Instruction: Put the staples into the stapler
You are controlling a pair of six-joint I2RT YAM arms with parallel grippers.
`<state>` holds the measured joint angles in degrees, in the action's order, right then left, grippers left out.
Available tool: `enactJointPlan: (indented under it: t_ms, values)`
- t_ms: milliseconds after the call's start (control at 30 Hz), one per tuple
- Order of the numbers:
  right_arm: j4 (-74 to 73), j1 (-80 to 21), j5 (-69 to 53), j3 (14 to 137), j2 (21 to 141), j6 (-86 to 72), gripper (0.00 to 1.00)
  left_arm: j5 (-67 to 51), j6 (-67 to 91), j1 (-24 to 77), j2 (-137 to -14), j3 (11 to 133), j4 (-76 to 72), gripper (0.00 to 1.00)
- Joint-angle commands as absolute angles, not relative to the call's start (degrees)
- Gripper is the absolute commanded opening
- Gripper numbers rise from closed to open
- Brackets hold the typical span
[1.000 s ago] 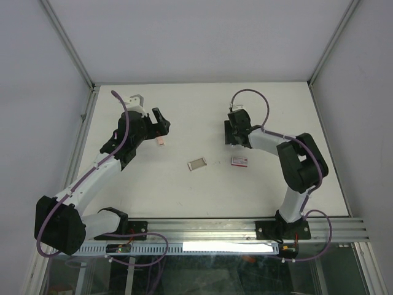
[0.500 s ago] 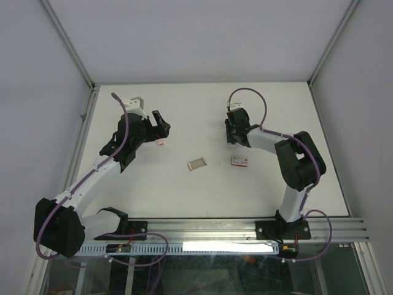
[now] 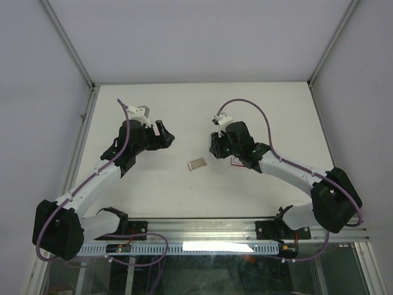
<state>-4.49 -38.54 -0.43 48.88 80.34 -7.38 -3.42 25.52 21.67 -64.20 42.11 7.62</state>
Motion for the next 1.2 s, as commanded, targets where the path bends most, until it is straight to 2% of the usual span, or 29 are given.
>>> enactJointPlan:
  t_ms: [0,167,533,700,767,900,967,1167]
  values:
    - [-2.1,-44.35,-7.23,44.51,76.06,-6.9,0.15,-8.44,26.21,22.31,-63.25,39.87,5.26,0.8]
    - [-1.53,-50.63,-7.87,41.25,76.51,-5.32,0.15,-9.67,26.97,23.51,-61.9,38.01,4.28,0.79]
    - [-0.64,-59.4,-1.38,41.77,84.89,-2.48,0.15,-14.65,27.74,26.76,-60.92,34.44,-0.07,0.79]
    - [-0.49,-61.64,0.82,41.62,86.68,-2.35,0.2,-14.57,28.83,29.21,-61.47,33.16,-1.27,0.78]
    - [-0.71,-61.97,1.19,41.49,87.01,-2.65,0.26,-14.74,29.36,29.99,-61.8,32.47,-2.07,0.78]
    - [-2.03,-62.64,2.35,40.96,86.12,-3.72,0.48,-14.85,30.49,31.41,-62.14,31.08,-3.22,0.79]
    - [-2.95,-62.92,3.43,40.36,84.73,-4.46,0.55,-15.13,31.16,32.03,-62.06,30.29,-4.05,0.79]
    - [-7.14,-64.48,6.64,39.18,80.71,-7.96,0.61,-17.87,33.98,33.72,-62.62,28.11,-7.53,0.79]
